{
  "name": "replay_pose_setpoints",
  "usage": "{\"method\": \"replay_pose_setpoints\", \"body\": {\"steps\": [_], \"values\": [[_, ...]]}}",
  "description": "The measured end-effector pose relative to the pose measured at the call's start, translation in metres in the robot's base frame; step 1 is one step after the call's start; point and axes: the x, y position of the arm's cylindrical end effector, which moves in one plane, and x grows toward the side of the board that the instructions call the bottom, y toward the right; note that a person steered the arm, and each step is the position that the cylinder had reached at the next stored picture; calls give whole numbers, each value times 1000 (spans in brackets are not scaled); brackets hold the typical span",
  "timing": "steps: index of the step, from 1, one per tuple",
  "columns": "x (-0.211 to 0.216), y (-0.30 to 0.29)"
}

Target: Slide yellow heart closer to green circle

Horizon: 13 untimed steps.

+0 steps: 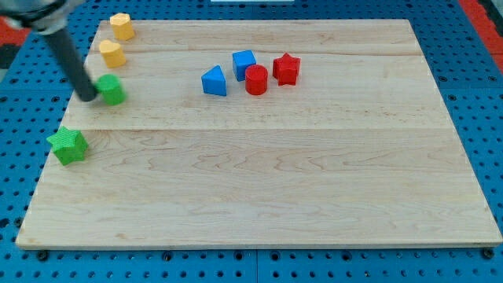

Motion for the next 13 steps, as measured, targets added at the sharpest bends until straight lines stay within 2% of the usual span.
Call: {"method": "replay_pose_setpoints", "body": {"steps": [1, 2, 3, 4, 5, 6, 7, 8, 9, 13], "values": [[-34, 74], [-46, 102], [-45, 86], [-4, 21], [-9, -57], [-53, -86], [-79, -29], [-85, 19], [-88, 9], [-129, 39]]}}
